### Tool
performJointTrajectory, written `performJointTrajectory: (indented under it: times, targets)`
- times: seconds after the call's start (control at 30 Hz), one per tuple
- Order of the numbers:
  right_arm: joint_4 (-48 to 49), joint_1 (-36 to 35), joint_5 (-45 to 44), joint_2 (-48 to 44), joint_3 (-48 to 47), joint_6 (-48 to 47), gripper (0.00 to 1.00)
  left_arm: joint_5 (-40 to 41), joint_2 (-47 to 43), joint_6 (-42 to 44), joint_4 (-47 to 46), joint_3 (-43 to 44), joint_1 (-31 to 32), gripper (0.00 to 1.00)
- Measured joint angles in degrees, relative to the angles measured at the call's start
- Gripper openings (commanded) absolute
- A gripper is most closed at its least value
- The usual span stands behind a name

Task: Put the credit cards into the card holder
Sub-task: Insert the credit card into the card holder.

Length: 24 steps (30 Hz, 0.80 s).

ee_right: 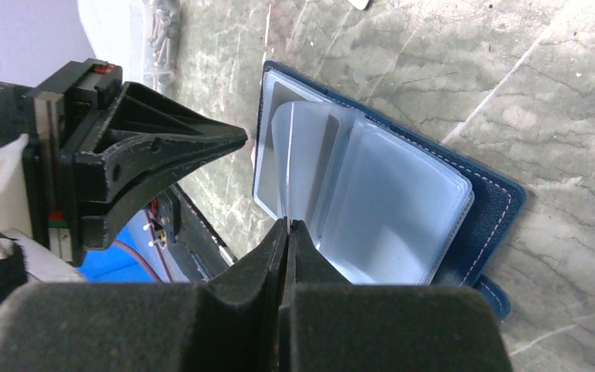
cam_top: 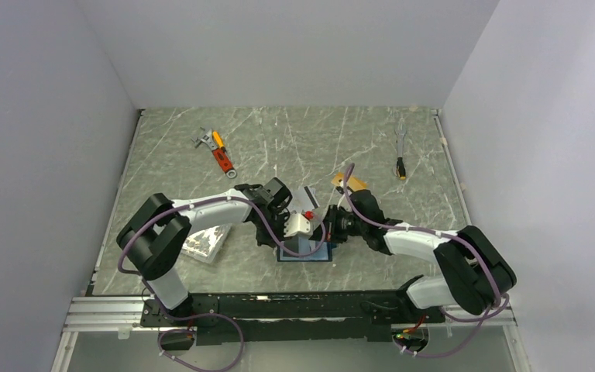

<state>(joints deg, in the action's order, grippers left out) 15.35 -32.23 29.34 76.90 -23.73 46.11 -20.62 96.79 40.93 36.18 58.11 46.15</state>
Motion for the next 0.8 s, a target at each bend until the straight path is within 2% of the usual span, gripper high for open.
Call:
performJointTrajectory:
  times: [0.8]
  targets:
    - [-0.24, -2.23, 0.92, 2.54, -3.26, -1.73, 0.00, -2.14, -2.16, 0.81, 1.20, 0.00, -1.51, 0.01]
